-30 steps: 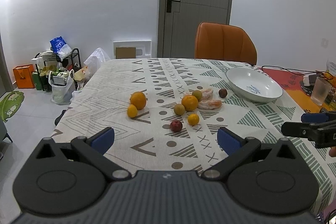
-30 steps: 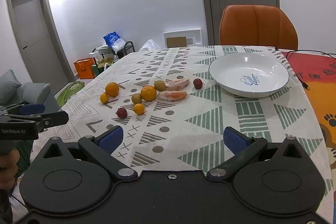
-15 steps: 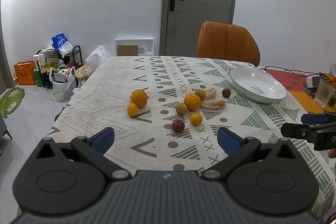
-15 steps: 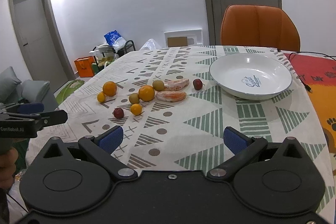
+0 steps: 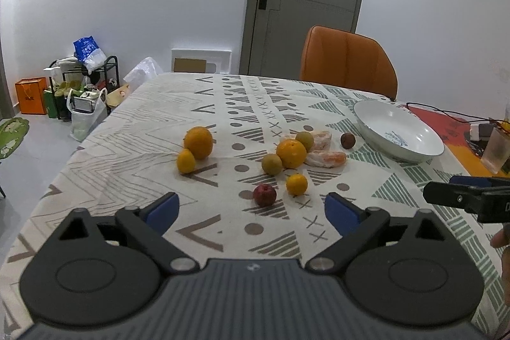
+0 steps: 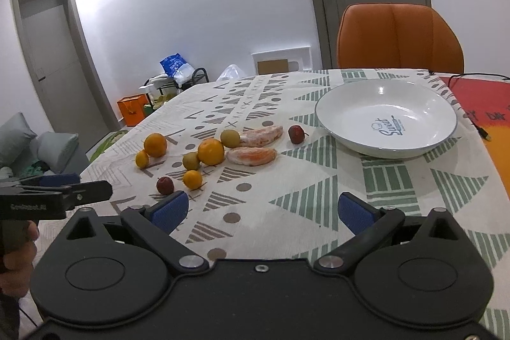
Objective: Organize fruits
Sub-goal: 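Grasp the small red apple with the left gripper while the right gripper approaches the pomelo segment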
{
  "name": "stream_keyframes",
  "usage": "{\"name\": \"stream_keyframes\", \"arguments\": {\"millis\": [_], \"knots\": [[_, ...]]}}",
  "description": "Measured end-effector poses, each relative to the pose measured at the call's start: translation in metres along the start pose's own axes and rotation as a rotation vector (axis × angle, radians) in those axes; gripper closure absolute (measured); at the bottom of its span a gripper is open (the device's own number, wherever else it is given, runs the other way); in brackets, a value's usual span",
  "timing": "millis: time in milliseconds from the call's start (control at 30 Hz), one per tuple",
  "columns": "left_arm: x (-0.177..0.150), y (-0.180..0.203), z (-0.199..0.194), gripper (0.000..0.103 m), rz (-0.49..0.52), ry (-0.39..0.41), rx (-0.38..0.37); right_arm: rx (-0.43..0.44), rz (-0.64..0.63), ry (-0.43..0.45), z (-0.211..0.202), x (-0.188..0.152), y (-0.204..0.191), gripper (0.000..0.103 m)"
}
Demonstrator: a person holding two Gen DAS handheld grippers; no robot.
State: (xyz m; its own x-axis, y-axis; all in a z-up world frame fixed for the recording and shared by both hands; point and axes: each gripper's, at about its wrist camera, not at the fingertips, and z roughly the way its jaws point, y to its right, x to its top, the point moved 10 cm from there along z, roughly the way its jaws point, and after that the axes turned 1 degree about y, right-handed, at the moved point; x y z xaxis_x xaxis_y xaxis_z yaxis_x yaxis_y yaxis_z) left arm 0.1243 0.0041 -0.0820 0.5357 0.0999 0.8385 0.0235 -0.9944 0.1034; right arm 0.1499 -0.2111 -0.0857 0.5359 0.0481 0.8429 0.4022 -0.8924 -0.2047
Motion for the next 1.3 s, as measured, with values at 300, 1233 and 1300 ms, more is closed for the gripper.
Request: {"name": "stream_keyframes", "arguments": {"millis": [300, 1233, 1300], "knots": [[-0.002, 0.008, 0.030, 0.024, -0.004, -0.026, -0.017, 0.022, 0.003, -0.013, 0.022, 0.003, 0.004, 0.015], [-0.003, -0.001, 0.091, 0.081, -0.103, -0.093, -0.008, 0.057, -0.009, -0.115, 0.109, 0.016, 0.010, 0.023], [-0.003, -0.003, 0.090, 0.081, -0.107, -0.093, -0.009, 0.055, -0.026, -0.121, 0.115, 0.017, 0.007, 0.023]]}}
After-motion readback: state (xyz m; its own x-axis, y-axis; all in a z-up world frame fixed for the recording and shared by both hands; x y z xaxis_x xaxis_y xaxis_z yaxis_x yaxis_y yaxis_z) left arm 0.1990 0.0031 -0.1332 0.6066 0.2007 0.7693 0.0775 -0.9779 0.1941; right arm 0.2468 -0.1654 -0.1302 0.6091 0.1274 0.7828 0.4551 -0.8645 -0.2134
